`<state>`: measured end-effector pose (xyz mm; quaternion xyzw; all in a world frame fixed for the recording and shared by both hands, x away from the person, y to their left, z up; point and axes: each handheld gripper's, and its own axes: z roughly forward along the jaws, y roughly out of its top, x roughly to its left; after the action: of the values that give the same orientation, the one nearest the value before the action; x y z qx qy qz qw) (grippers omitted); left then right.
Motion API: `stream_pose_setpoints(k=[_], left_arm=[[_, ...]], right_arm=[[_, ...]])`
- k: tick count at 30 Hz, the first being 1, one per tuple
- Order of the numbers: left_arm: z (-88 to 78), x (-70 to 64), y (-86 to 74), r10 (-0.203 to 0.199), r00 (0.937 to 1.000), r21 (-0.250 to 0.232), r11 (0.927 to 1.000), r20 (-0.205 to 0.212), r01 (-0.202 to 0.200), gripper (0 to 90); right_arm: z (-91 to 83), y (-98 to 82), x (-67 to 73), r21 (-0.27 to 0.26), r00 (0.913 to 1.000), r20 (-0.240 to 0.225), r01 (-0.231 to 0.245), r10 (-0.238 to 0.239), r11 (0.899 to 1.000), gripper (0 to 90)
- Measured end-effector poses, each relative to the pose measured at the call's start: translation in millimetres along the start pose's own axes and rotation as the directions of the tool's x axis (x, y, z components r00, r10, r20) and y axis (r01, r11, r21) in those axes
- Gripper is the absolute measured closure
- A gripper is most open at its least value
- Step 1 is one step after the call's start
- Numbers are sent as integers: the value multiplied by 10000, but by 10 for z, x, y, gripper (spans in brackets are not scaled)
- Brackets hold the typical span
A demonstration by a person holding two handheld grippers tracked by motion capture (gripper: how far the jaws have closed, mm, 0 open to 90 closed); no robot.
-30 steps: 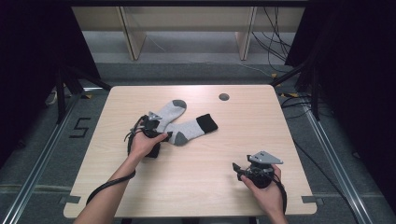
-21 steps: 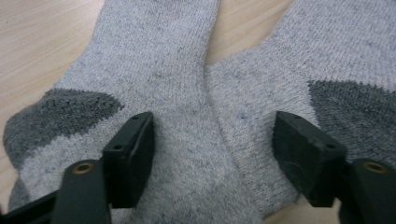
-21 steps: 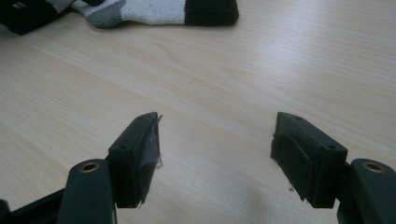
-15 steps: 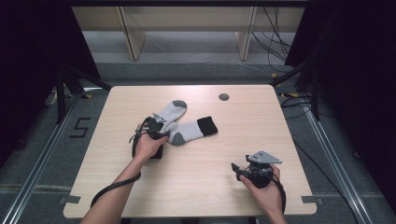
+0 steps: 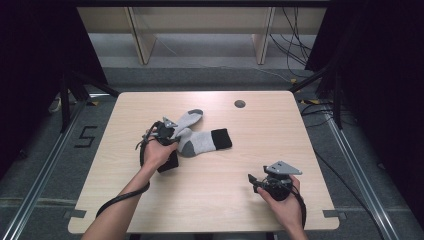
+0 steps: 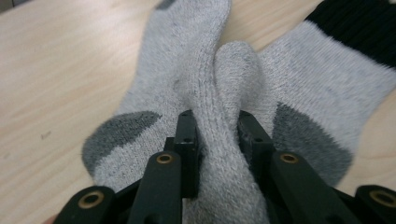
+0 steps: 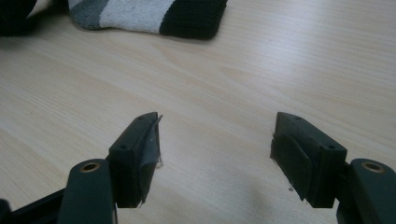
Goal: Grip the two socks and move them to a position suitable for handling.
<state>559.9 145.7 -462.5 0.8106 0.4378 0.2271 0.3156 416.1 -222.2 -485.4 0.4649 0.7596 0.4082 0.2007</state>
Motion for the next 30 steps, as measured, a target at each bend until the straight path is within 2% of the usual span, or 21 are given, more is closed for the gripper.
stream_pose_setpoints(k=[1,3,5,10,11,12,15,18,19,20,24,25,30], left_arm=[[-43,-13,30,77,10000,-57,10000,59,-77,727],[-154,-47,105,252,9995,-160,9996,192,-249,729],[-224,-70,150,348,9990,-255,9991,263,-341,730],[-481,-158,314,701,9965,-548,9962,457,-676,731],[-533,-176,347,806,9959,-598,9952,414,-781,731],[-582,-190,378,893,9952,-635,9942,409,-866,731],[-717,-232,450,998,9942,-754,9925,395,-967,731],[-833,-276,493,1067,9933,-951,9902,440,-1022,731],[-881,-280,517,1368,9897,-1074,9855,422,-1316,730],[-910,-299,524,1326,9903,-1164,9850,410,-1271,730],[-1075,-390,543,1578,9864,-1261,9805,468,-1508,730],[-1107,-420,535,1399,9881,-1193,9841,636,-1317,730],[-1300,-525,511,1457,9861,-1685,9770,793,-1308,730]], right_arm=[[-3,-2,9,21,9999,56,-104,104,9999,331],[4,3,-14,-52,9995,57,304,-304,9995,331],[7,2,1,-19,9999,-65,144,-144,9999,331],[2,2,-6,-50,9999,-18,154,-155,9999,331],[-2,3,-16,-75,9995,84,291,-290,9995,331],[0,3,-6,-38,9999,-18,126,-126,9999,331],[-9,5,-15,-96,9994,141,321,-320,9994,331],[-3,3,-7,-111,9998,7,213,-213,9997,331],[-3,3,1,-30,9999,-106,76,-76,10000,331],[-4,4,0,-37,9999,-95,73,-74,10000,331],[-10,8,-2,-48,9999,-35,158,-158,9999,331],[-7,9,0,-113,9999,-62,137,-138,9998,331],[-27,13,-4,-203,9997,61,225,-223,9995,331]])
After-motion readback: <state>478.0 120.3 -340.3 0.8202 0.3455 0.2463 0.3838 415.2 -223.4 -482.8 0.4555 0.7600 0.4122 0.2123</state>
